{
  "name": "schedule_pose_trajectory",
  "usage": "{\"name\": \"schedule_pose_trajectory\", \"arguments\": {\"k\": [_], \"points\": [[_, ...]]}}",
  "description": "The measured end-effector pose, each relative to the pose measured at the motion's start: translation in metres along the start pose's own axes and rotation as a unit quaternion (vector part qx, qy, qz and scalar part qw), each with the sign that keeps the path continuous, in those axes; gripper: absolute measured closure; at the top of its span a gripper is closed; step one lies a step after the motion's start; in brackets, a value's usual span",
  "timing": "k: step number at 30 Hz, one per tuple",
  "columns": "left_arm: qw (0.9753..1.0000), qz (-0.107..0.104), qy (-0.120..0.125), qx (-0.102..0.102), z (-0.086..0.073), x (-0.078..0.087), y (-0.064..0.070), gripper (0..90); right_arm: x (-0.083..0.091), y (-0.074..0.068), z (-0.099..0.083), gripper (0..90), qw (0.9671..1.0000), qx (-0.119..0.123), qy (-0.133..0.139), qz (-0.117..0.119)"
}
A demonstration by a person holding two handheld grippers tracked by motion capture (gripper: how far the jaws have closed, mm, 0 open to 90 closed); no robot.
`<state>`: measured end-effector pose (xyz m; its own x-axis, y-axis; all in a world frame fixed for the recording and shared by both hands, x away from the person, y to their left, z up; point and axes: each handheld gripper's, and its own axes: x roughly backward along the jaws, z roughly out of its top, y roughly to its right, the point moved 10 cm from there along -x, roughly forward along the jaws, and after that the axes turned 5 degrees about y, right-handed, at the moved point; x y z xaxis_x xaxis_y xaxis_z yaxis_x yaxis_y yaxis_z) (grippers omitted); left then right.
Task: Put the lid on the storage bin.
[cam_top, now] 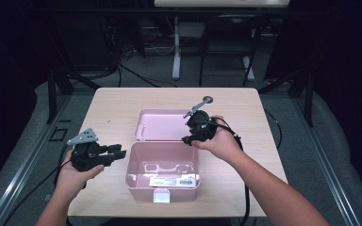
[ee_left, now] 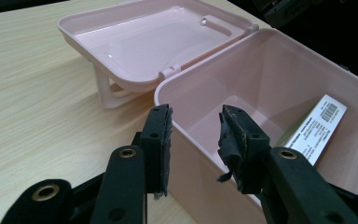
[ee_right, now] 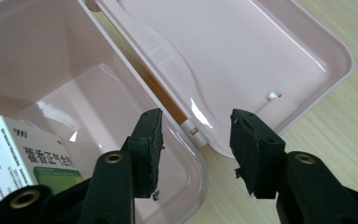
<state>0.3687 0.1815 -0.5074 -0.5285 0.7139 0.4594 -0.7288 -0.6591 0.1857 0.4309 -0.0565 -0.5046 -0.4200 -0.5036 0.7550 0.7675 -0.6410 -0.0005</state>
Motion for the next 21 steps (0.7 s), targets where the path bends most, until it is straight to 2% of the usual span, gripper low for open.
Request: {"name": "schedule_pose_trajectory", "arguments": {"k": [5, 8, 21], "points": [[0.9999, 0.012, -0.004, -0.005, -0.005, 0.002, 0.0, 67.9, -0.002, 0.004, 0.004, 56.3, 0.9999, -0.009, 0.008, -0.004], [0.9999, 0.012, -0.006, 0.0, -0.009, 0.001, 0.001, 69.1, -0.003, 0.009, 0.007, 57.1, 0.9997, -0.017, 0.017, -0.008], [0.9998, 0.014, -0.016, 0.007, -0.018, -0.008, 0.009, 73.8, -0.019, 0.047, 0.007, 52.9, 0.9971, -0.057, 0.025, -0.045]]}}
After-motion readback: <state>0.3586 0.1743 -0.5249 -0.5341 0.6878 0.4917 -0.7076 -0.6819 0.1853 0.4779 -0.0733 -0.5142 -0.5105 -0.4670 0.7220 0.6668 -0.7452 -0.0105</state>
